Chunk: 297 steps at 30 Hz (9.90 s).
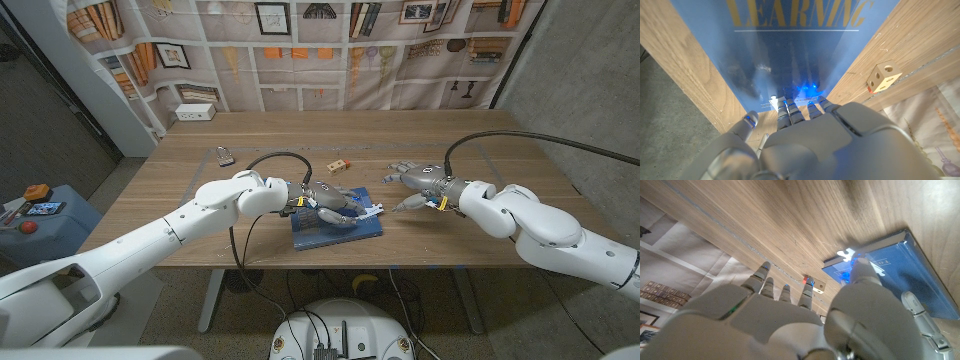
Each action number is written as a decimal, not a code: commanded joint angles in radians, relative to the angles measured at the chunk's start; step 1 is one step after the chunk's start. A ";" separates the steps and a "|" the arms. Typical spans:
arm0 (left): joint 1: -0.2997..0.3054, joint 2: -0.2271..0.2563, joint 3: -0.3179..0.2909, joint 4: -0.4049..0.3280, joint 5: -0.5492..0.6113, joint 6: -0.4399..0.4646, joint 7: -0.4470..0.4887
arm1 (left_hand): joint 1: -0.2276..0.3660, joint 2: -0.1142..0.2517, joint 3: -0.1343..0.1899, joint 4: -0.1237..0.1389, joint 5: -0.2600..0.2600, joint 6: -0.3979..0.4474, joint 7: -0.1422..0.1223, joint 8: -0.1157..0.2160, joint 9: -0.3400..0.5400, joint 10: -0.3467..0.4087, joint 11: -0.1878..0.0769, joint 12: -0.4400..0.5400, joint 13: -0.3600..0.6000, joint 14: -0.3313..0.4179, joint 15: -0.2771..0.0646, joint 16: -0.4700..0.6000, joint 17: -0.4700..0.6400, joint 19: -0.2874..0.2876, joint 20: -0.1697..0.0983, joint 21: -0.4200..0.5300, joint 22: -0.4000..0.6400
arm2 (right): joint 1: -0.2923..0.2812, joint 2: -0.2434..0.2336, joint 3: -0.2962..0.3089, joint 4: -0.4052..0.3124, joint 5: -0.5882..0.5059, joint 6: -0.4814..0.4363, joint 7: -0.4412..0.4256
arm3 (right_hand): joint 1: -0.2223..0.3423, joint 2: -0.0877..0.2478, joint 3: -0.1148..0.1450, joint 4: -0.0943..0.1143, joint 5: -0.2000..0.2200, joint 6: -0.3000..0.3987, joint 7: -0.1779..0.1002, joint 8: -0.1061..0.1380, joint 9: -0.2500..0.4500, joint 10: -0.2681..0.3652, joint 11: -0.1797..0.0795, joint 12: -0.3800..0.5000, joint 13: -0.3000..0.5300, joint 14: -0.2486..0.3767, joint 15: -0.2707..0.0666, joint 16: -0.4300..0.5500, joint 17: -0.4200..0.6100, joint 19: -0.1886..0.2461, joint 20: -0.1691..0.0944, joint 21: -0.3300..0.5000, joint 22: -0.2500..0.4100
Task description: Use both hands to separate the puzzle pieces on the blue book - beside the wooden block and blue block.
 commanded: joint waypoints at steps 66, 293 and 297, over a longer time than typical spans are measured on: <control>0.052 0.019 -0.012 -0.042 0.016 0.039 0.030 | 0.017 0.115 0.041 -0.011 -0.006 0.054 0.019 0.006 0.006 0.058 0.024 0.002 0.006 0.028 -0.078 -0.003 -0.002 -0.078 -0.063 0.000 -0.002 | 0.043 0.223 -0.143 0.070 -0.311 -0.077 0.153 | 0.099 -0.006 0.042 0.003 -0.033 0.118 -0.014 0.072 0.018 0.021 -0.008 0.022 0.002 0.022 -0.001 0.028 0.011 0.028 0.004 0.013 0.003; 0.026 -0.009 0.019 -0.001 -0.001 0.078 0.027 | 0.021 0.100 0.100 -0.036 -0.017 0.106 0.024 0.003 0.007 0.119 0.021 -0.001 0.007 0.082 -0.078 -0.007 -0.004 -0.028 -0.061 -0.008 -0.002 | 0.023 0.180 -0.050 0.083 -0.154 0.002 -0.147 | 0.268 0.006 0.052 0.015 -0.021 0.714 -0.021 0.370 0.088 0.265 -0.117 0.030 -0.003 0.204 -0.141 0.087 0.042 0.228 -0.097 0.013 0.003; 0.026 -0.008 0.017 -0.003 0.000 0.077 0.030 | 0.022 0.100 0.100 -0.036 -0.017 0.106 0.024 0.003 0.007 0.118 0.022 -0.001 0.007 0.082 -0.077 -0.007 -0.004 -0.028 -0.061 -0.008 -0.002 | 0.025 0.172 -0.044 0.077 -0.152 -0.001 -0.142 | 0.267 0.006 0.052 0.016 -0.021 0.712 -0.021 0.369 0.088 0.264 -0.116 0.029 -0.003 0.203 -0.141 0.086 0.042 0.227 -0.098 0.012 0.003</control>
